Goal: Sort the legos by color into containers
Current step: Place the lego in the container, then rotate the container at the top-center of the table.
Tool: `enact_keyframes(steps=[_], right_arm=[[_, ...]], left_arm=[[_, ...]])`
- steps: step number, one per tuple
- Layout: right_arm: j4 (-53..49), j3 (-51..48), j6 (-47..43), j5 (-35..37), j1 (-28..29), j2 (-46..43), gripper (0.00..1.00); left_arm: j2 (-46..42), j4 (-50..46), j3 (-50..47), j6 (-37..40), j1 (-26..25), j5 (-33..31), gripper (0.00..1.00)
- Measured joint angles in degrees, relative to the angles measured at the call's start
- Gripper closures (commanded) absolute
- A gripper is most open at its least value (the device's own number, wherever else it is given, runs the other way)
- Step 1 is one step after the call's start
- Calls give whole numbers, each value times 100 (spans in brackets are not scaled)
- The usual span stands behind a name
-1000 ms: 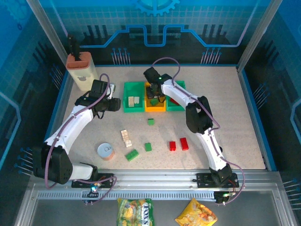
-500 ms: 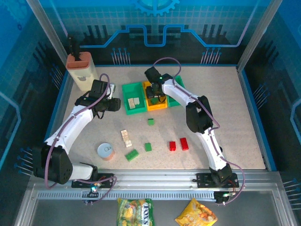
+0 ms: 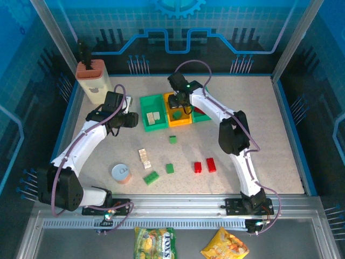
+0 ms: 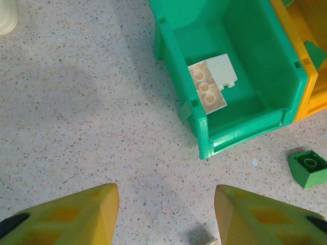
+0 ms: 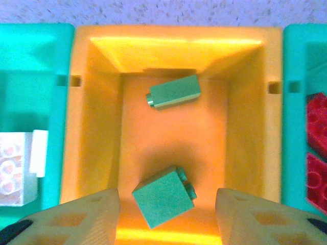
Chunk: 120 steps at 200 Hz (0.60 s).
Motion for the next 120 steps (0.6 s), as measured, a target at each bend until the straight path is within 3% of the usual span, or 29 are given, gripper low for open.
enact_keyframes(steps=[47,120], right_arm=[[17,-680,-319,44,-2,-675,46],[22,-1088,-278,122,-444,-671,52]], left_arm=[[0,0,0,0,0,17,47],[0,0,0,0,0,17,47]])
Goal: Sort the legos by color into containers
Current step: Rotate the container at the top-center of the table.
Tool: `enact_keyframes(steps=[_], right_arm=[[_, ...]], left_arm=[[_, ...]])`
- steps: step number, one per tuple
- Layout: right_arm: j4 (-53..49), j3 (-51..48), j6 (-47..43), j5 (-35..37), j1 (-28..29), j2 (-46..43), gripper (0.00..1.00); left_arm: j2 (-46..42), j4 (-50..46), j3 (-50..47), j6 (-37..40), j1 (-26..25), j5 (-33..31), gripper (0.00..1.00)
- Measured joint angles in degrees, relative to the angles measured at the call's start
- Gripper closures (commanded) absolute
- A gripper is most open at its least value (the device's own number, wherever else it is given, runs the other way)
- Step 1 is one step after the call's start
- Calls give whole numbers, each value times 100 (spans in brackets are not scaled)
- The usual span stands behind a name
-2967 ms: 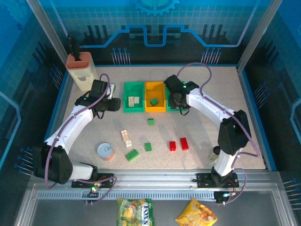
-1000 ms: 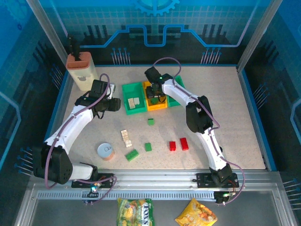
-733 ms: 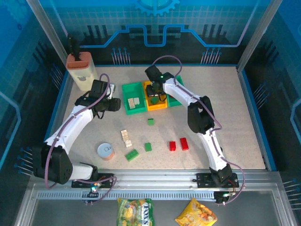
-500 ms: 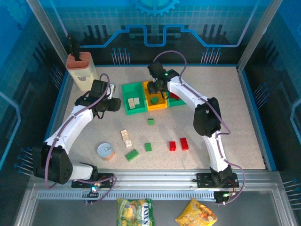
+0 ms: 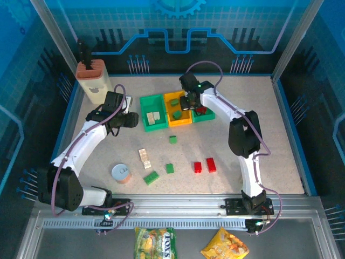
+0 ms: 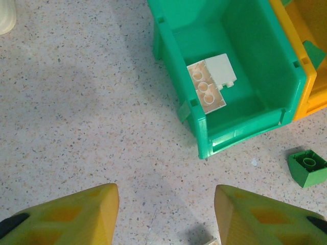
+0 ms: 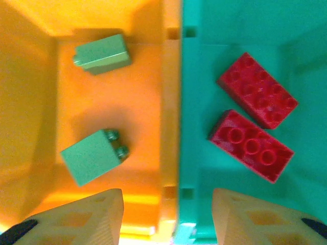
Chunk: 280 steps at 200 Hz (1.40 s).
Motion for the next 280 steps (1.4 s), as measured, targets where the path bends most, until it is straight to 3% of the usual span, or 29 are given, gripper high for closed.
enact_keyframes(steps=[71,121,189,280], right_arm=[[157,-223,105,-164,-133,136,56],[203,-232,251,-374,-164,315,69],[302,-433,669,-310,-164,203,78],[142,-693,1513,-11,-57,15,72]], left_arm=[[0,0,0,2,0,0,47],[0,0,0,72,0,0,47],[0,-9,0,87,0,61,47],[0,-173,26,-22,-2,413,47]])
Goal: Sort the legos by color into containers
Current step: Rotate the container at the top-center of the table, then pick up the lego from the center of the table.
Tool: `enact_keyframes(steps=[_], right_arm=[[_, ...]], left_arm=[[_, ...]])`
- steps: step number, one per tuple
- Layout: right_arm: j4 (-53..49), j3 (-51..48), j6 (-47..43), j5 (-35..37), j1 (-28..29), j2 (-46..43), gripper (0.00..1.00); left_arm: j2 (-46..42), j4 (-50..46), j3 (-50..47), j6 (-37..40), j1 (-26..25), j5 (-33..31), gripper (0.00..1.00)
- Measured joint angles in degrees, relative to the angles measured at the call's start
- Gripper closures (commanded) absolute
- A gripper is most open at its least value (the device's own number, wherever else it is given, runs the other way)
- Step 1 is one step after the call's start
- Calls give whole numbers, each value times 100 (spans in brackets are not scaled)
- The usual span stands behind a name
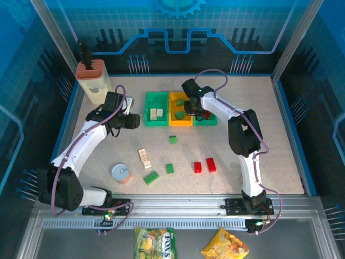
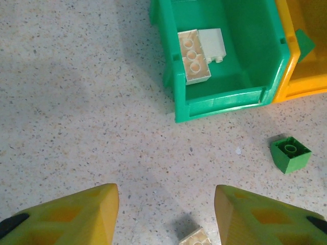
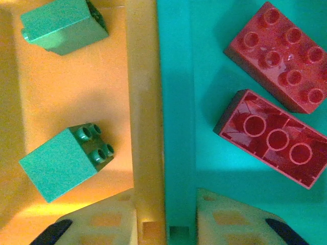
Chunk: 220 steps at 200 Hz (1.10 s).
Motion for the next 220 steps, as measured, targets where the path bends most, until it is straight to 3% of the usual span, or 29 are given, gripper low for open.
enact_keyframes(steps=[44,94,126,179,220], right_arm=[[-48,-13,28,-17,2,-39,62],[-61,-55,-101,-151,2,-463,60],[37,-391,-208,-286,2,-1025,60],[247,-1252,-295,-505,22,-1814,60],[286,-1832,-380,-564,28,-2293,60]], left_arm=[[22,-350,448,-153,-2,146,46],[210,-828,892,-551,-129,236,46],[262,-1095,911,-990,-472,127,46],[369,-1150,275,-1993,-1268,-404,45],[409,-1113,-457,-2830,-1443,-667,45]])
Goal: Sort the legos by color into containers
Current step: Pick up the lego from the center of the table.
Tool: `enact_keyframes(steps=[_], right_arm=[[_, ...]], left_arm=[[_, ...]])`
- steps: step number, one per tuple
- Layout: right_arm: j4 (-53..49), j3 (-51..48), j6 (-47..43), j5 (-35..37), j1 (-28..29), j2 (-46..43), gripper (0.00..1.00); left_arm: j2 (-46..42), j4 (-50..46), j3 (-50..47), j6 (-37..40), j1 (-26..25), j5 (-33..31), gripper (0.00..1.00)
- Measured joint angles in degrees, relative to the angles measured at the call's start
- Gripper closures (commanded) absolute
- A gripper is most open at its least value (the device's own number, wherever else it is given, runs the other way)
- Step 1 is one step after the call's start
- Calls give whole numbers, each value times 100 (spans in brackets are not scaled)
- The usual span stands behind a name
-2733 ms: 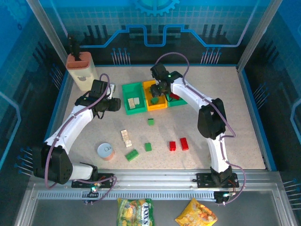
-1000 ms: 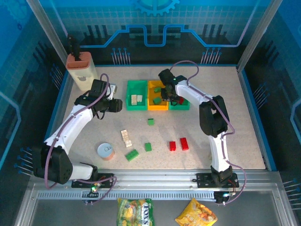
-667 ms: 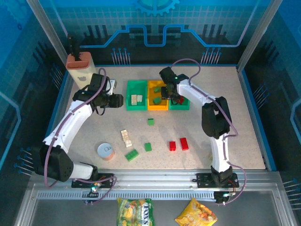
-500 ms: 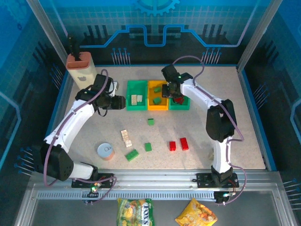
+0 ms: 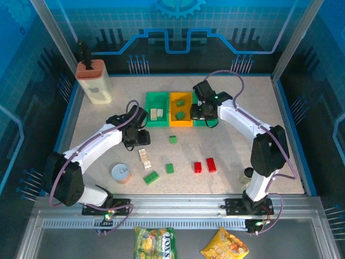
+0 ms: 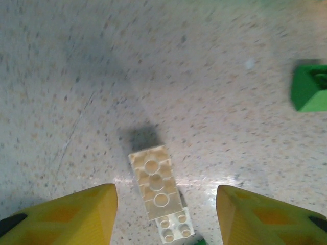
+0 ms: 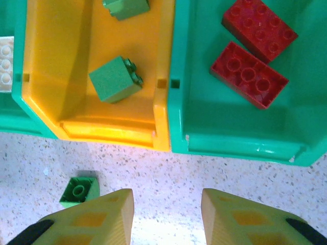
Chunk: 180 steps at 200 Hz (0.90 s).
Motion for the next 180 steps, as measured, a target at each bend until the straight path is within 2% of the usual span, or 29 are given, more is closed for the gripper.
enact_keyframes(steps=[51,107,139,180], right_arm=[[55,-273,2,0,0,-293,60],[63,-319,2,-20,76,-293,60],[61,-319,0,-17,83,-293,60],[61,-319,2,-17,85,-295,60]], left_arm=[[186,278,-723,-634,-144,120,43],[413,656,-935,-831,-216,284,42],[603,855,-964,-920,-269,337,44],[756,944,-968,-964,-291,363,51]])
